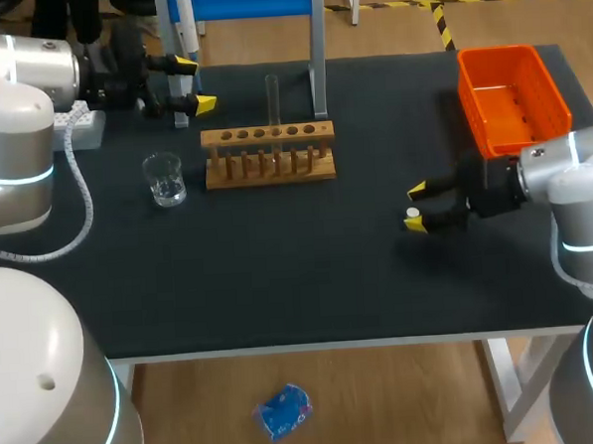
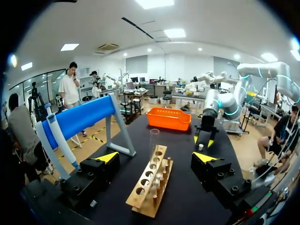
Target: Invert the test tube, pick up the pipette, mount the tip to pipette, aspirate from beaker and dispense into the tube, eject the tip, return the pipette, and cap with the stopper.
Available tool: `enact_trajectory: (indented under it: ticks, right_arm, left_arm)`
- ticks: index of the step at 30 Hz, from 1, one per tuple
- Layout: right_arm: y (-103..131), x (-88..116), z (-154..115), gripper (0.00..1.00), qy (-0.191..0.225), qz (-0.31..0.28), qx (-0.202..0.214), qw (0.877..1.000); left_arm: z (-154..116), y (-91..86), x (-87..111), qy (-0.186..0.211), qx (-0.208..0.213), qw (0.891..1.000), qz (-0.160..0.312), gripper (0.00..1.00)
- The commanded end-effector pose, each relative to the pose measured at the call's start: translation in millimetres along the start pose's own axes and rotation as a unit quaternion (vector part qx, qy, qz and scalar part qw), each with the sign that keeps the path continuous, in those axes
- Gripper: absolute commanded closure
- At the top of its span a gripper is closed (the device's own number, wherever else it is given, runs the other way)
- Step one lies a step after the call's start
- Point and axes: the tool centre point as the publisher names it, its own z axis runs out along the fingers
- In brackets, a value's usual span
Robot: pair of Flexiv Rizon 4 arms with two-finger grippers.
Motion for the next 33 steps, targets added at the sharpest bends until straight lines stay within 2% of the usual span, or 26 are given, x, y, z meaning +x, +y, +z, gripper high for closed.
enact_trajectory:
  ticks: [1,9,12,16,18,29,31,32,33]
  right_arm:
    - [-2.1,-2.3,3.6,0.34,0.000,0.001,-0.001,1.000]
    - [-4.3,-4.5,6.7,0.35,0.001,0.006,-0.001,1.000]
    - [-4.6,-5.5,7.3,0.41,0.001,0.007,-0.001,1.000]
    - [-4.7,-6.0,7.8,0.74,0.001,0.007,-0.002,1.000]
    - [-4.6,-6.1,8.0,1.00,0.002,0.005,-0.002,1.000]
    - [-4.6,-6.5,8.0,1.00,0.002,0.004,0.000,1.000]
    - [-4.6,-6.3,8.0,0.65,0.001,0.005,0.000,1.000]
    - [-4.6,-6.2,7.9,0.50,0.000,0.006,-0.001,1.000]
    - [-4.5,-6.2,7.9,0.42,0.000,0.006,-0.001,1.000]
  left_arm:
    - [-0.9,0.0,0.6,0.000,0.000,1.000,0.000,0.00]
    - [-0.9,0.0,0.6,0.000,0.000,1.000,0.000,0.00]
    - [-0.9,0.0,0.6,0.000,0.000,1.000,0.000,0.00]
    - [-0.9,0.0,0.6,0.000,0.000,1.000,0.000,0.00]
    - [-0.9,0.0,0.6,0.000,0.000,1.000,0.000,0.00]
    - [-0.9,0.0,0.6,0.000,0.000,1.000,0.000,0.00]
    - [-0.9,0.0,0.6,0.000,0.000,1.000,0.000,0.00]
    - [-0.9,0.0,0.6,0.000,0.000,1.000,0.000,0.00]
    - [-0.9,0.0,0.6,0.000,0.000,1.000,0.000,0.00]
